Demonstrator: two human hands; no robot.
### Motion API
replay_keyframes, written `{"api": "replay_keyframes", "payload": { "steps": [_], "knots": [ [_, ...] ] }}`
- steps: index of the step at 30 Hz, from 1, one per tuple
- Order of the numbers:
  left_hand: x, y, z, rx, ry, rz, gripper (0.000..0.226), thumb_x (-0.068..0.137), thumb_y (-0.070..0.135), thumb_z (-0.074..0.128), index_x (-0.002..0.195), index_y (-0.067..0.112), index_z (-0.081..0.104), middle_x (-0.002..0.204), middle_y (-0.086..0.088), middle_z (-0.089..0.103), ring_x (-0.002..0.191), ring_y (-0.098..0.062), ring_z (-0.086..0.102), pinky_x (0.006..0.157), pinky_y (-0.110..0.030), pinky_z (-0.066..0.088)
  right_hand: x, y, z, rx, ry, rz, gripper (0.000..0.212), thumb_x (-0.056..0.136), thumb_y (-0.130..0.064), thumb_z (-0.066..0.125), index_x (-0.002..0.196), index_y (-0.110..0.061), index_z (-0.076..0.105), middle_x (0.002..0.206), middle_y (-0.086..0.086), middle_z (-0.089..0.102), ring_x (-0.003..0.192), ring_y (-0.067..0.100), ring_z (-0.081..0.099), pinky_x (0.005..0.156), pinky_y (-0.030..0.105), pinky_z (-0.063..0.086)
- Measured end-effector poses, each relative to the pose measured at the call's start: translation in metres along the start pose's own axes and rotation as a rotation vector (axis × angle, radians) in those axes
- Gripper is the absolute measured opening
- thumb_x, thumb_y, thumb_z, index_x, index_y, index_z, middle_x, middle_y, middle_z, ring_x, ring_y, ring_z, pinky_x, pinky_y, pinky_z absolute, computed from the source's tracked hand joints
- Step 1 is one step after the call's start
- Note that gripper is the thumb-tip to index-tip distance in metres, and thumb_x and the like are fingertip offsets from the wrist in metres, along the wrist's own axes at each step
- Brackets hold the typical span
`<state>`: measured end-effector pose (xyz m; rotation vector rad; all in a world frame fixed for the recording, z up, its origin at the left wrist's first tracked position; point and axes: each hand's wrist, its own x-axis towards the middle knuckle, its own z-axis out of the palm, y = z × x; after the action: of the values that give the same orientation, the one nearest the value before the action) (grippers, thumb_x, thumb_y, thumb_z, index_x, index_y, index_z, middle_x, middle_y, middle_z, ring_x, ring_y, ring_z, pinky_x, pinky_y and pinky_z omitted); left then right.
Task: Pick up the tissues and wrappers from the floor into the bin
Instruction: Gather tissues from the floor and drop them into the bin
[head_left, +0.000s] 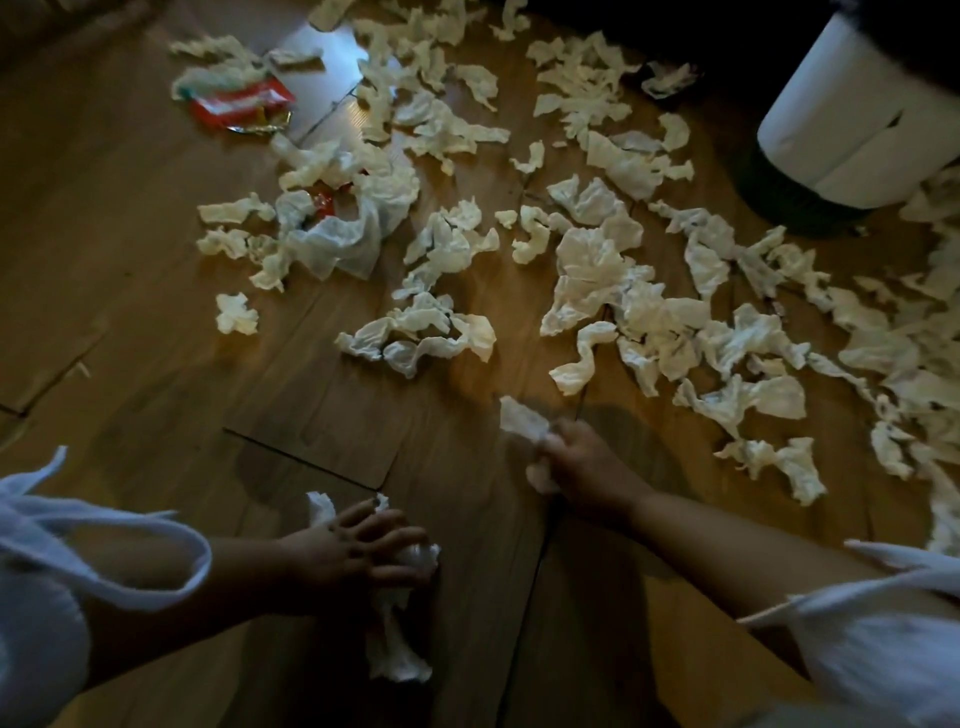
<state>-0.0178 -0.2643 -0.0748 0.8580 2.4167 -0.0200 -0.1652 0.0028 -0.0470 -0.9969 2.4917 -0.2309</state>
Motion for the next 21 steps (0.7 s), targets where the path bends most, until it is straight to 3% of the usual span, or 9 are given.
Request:
{"api": "replay_keyframes", "payload": {
  "steps": [3, 4, 6, 8, 10, 13, 17, 19, 21],
  "knots": [
    [0.006, -0.002, -0.001, 0.071, -0.07, 0.074, 0.064, 0.093, 0.035, 0.04, 0.146, 0.037, 0.004, 0.157, -0.006, 0.008, 0.143, -0.033, 0.007, 0.113, -0.041, 0.001, 0.039, 0.02, -0.03, 0.113, 0.218, 0.162, 0.043, 0.089, -0.044, 0.037, 0.111, -0.011, 0.054, 0.119, 0.011, 0.046, 0.111, 0.026, 0.044, 0.085, 0.029, 0.035],
    [0.01, -0.002, -0.002, 0.02, -0.193, 0.028, 0.062, 0.096, 0.033, 0.04, 0.147, 0.034, 0.005, 0.158, -0.005, 0.003, 0.145, -0.03, 0.0, 0.113, -0.038, -0.005, 0.052, 0.028, -0.038, 0.155, 0.29, 0.214, 0.049, 0.088, -0.051, 0.037, 0.108, -0.01, 0.055, 0.118, 0.013, 0.046, 0.111, 0.028, 0.044, 0.086, 0.033, 0.037],
    [0.017, -0.004, -0.017, -0.084, -0.234, -0.015, 0.058, 0.096, 0.036, 0.034, 0.148, 0.03, 0.009, 0.157, -0.004, 0.007, 0.144, -0.026, 0.004, 0.117, -0.036, 0.004, 0.073, 0.041, -0.047, 0.177, 0.364, 0.303, 0.048, 0.089, -0.05, 0.045, 0.113, -0.01, 0.056, 0.128, 0.016, 0.041, 0.12, 0.032, 0.04, 0.098, 0.041, 0.038],
    [0.029, -0.009, -0.03, -0.221, -0.039, -0.112, 0.063, 0.089, 0.05, 0.014, 0.143, 0.022, 0.027, 0.148, -0.004, 0.032, 0.136, -0.02, 0.03, 0.109, -0.029, 0.027, 0.085, 0.048, -0.047, 0.13, 0.285, 0.387, 0.049, 0.089, -0.049, 0.049, 0.125, -0.016, 0.05, 0.143, 0.013, 0.028, 0.133, 0.035, 0.027, 0.106, 0.046, 0.032],
    [0.043, -0.014, -0.04, -0.313, 0.269, -0.22, 0.068, 0.087, 0.058, 0.006, 0.127, 0.019, 0.044, 0.127, -0.002, 0.054, 0.115, -0.016, 0.052, 0.087, -0.021, 0.043, 0.086, 0.046, -0.041, 0.101, 0.148, 0.441, 0.054, 0.087, -0.052, 0.049, 0.134, -0.026, 0.039, 0.151, 0.007, 0.015, 0.139, 0.034, 0.015, 0.11, 0.049, 0.028],
    [0.056, -0.012, -0.053, -0.524, 0.31, -0.372, 0.031, 0.096, 0.041, 0.035, 0.114, 0.021, 0.051, 0.116, 0.004, 0.053, 0.103, -0.009, 0.047, 0.068, -0.012, 0.035, 0.07, 0.037, -0.017, 0.047, -0.018, 0.385, 0.057, 0.092, -0.047, 0.044, 0.142, -0.033, 0.021, 0.154, 0.003, 0.001, 0.143, 0.032, 0.005, 0.112, 0.049, 0.022],
    [0.07, 0.003, -0.083, -0.789, 0.412, -0.45, 0.015, 0.096, 0.035, 0.039, 0.09, 0.026, 0.05, 0.089, 0.007, 0.054, 0.078, -0.008, 0.05, 0.065, -0.021, 0.042, 0.039, 0.035, -0.011, 0.067, -0.089, 0.139, 0.044, 0.094, -0.031, 0.048, 0.135, -0.024, 0.035, 0.142, 0.005, 0.033, 0.123, 0.02, 0.04, 0.097, 0.032, 0.039],
    [0.074, 0.013, -0.103, -0.951, 0.426, -0.45, 0.017, 0.097, 0.035, 0.039, 0.087, 0.028, 0.051, 0.082, 0.008, 0.053, 0.074, -0.007, 0.051, 0.065, -0.022, 0.043, 0.028, 0.043, -0.028, 0.208, -0.075, 0.111, 0.031, 0.092, -0.027, 0.052, 0.122, -0.023, 0.044, 0.12, -0.001, 0.051, 0.101, 0.01, 0.05, 0.081, 0.023, 0.042],
    [0.078, 0.023, -0.128, -1.031, 0.461, -0.436, 0.019, 0.096, 0.036, 0.04, 0.08, 0.033, 0.05, 0.078, 0.008, 0.052, 0.071, -0.007, 0.052, 0.065, -0.025, 0.044, 0.022, 0.055, -0.053, 0.331, -0.022, 0.101, 0.021, 0.091, -0.027, 0.054, 0.11, -0.024, 0.045, 0.097, -0.009, 0.052, 0.086, 0.007, 0.051, 0.066, 0.017, 0.037]
  ]
}}
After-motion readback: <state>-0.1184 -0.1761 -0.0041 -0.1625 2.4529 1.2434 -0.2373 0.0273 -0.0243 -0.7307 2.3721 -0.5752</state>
